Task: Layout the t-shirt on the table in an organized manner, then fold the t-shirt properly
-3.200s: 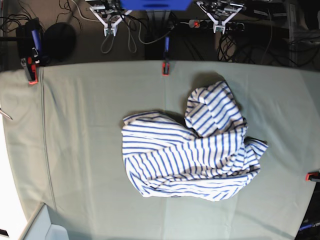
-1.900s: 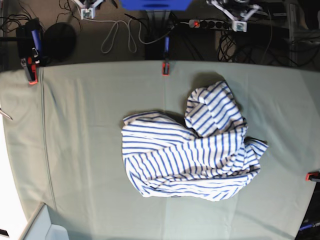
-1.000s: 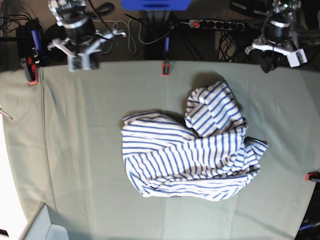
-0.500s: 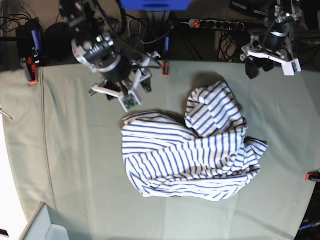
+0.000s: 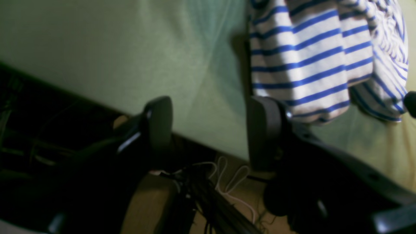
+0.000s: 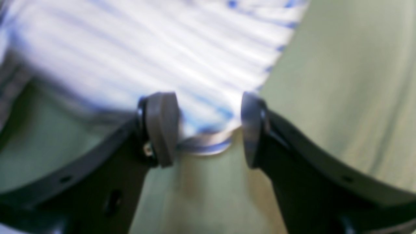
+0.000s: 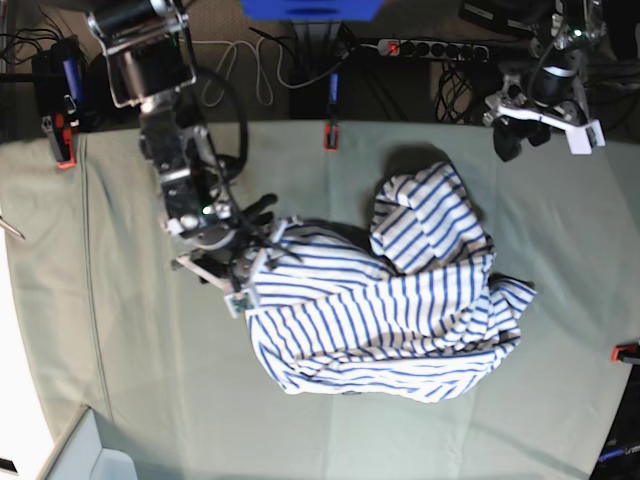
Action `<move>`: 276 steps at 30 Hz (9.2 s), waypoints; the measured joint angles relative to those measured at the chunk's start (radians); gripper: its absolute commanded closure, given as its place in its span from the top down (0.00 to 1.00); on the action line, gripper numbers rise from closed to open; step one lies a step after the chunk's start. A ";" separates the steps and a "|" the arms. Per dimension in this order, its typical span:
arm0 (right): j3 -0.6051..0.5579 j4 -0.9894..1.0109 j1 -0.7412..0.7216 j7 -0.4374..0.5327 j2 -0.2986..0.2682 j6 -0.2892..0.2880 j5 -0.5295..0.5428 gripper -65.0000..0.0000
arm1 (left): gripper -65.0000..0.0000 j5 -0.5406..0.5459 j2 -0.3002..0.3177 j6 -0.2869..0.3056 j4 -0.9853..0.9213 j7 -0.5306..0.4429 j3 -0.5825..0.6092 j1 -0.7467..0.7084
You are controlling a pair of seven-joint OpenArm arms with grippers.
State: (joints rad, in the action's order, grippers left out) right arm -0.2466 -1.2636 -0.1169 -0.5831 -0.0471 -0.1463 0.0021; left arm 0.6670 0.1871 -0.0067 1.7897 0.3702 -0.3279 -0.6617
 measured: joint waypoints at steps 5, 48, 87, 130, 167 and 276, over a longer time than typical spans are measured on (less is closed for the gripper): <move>0.034 0.119 -0.011 0.100 0.000 0.000 0.011 0.49 | 0.55 -0.001 -0.002 -0.001 0.000 0.000 0.000 0.005; 0.859 -0.579 0.089 -0.092 -0.024 -0.014 0.005 0.00 | 0.55 -0.006 -0.040 -0.003 -0.005 0.011 0.163 0.159; 0.860 -0.524 0.270 -0.093 -0.005 -0.135 0.002 0.00 | 0.02 0.004 -0.109 -0.004 -0.366 0.002 0.269 0.443; 0.612 -0.577 -0.238 -0.237 -0.074 -0.278 -0.004 0.00 | 0.00 -0.164 -0.143 0.006 -0.104 0.391 -0.093 0.984; 0.703 -0.727 -0.007 -0.060 0.026 -0.284 -0.012 0.00 | 0.00 0.005 -0.029 0.002 -0.321 0.379 -0.143 1.013; 0.601 -0.581 0.539 0.276 0.164 -0.283 -0.013 0.00 | 0.00 0.555 0.002 0.016 -0.279 0.367 -0.494 0.190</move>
State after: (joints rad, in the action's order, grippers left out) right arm 0.3546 -1.8442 0.4225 -0.3069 0.1165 -0.4294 -0.0113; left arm 1.2217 0.1894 0.0090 1.5105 0.7372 -0.8215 -0.4717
